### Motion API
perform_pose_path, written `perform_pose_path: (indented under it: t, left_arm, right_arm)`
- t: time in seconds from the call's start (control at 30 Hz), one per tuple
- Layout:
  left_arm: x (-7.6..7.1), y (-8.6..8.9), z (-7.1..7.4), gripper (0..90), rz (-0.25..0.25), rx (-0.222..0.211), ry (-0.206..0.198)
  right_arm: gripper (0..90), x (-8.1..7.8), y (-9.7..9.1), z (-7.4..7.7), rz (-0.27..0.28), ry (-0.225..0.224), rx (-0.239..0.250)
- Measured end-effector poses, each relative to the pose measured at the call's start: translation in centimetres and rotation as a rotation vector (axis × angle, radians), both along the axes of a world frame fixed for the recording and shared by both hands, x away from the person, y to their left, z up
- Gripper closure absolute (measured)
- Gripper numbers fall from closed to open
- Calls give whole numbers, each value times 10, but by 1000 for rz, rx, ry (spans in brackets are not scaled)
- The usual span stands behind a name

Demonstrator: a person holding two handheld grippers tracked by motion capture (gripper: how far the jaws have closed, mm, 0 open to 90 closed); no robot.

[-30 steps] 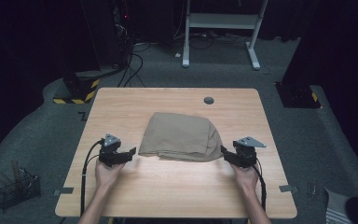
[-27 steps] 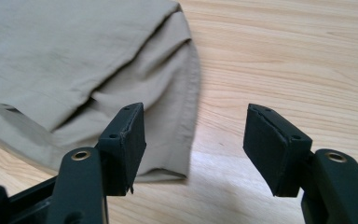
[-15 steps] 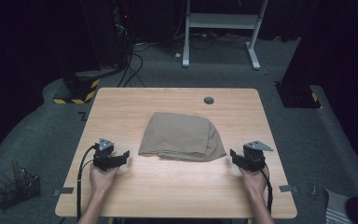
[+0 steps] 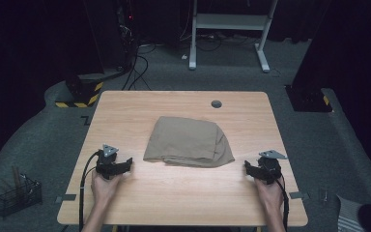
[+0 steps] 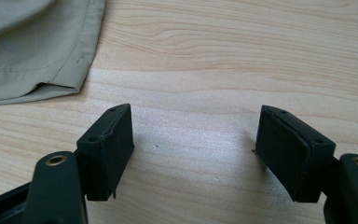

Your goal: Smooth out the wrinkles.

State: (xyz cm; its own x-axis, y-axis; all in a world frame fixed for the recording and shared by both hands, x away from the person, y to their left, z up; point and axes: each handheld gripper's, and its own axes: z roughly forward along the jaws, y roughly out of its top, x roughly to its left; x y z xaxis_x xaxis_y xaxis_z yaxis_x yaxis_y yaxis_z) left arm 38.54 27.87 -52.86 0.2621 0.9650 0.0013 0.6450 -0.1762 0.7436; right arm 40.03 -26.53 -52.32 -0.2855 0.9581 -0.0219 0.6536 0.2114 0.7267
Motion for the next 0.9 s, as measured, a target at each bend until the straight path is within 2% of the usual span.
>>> perform_pose_path:
  t: [0.17, 0.9]
  left_arm:
    - [0, 0, 0, 228, 0, 0, 1]
    - [0, -1, 0, 210, -6, 4, 4]
  right_arm:
    - [223, -2, 2, 0, -12, 9, 3]
    - [220, -2, 2, 0, -12, 11, 3]
